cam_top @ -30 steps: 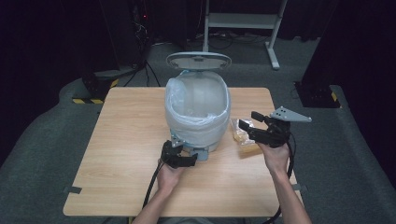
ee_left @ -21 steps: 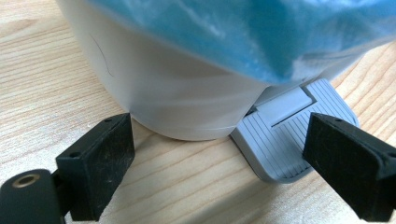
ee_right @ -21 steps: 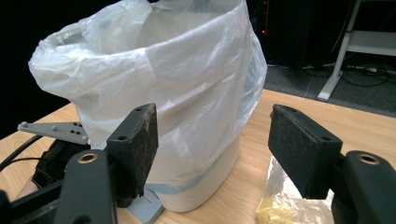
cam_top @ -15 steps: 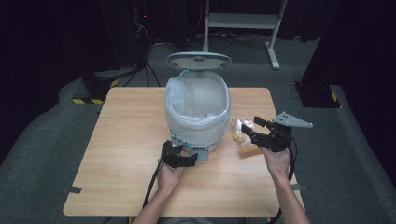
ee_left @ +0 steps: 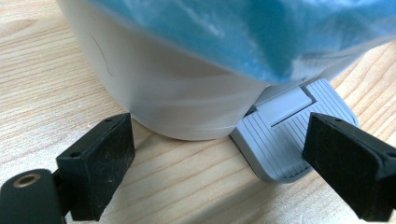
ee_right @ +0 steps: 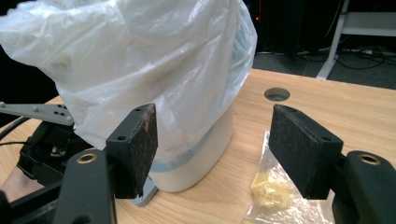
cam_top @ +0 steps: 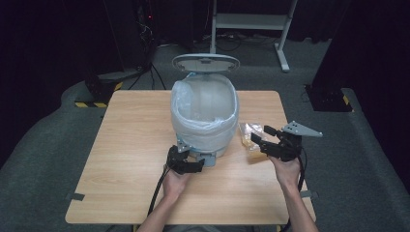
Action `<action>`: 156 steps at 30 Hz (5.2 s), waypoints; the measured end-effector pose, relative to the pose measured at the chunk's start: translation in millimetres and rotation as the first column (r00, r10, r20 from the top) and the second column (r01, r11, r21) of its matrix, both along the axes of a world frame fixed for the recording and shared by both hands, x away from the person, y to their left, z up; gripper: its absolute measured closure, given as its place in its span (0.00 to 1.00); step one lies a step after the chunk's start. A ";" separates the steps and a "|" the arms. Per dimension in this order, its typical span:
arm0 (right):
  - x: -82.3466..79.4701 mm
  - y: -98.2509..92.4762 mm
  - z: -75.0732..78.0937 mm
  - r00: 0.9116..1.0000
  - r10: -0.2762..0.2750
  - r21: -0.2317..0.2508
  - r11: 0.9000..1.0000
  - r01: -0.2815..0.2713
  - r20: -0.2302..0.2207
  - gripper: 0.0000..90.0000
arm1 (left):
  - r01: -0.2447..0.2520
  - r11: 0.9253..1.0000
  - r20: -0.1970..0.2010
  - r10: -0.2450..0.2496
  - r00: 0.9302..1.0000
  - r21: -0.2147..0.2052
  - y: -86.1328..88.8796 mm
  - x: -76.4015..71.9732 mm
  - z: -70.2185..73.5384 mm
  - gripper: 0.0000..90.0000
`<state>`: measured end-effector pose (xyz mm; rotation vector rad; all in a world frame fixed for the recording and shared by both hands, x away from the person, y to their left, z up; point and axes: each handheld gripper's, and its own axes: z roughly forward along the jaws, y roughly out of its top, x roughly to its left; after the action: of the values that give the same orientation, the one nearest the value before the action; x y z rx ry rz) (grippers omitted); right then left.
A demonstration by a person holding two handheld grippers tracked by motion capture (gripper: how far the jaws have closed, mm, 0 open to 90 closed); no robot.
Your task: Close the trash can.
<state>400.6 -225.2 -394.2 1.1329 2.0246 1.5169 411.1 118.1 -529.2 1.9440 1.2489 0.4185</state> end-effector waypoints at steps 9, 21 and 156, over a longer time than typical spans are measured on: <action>-1.2 -4.2 -12.0 0.999 -0.019 -0.008 1.000 0.019 -0.026 0.37 | -0.001 1.000 0.000 0.001 1.000 -0.001 0.0 0.0 0.0 0.10; -0.5 -6.7 -30.0 0.997 -0.041 -0.021 0.999 0.040 -0.060 0.37 | -0.001 1.000 0.001 0.001 1.000 0.000 -0.1 -0.2 0.0 0.10; 53.8 20.1 -120.8 0.954 -0.121 -0.306 0.952 0.032 -0.275 1.00 | -0.001 1.000 0.003 0.001 1.000 0.001 0.1 -0.9 0.1 0.11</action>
<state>454.4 -205.1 -514.9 1.3518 2.2729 1.0055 410.3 118.2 -529.1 1.9432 1.2487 0.4225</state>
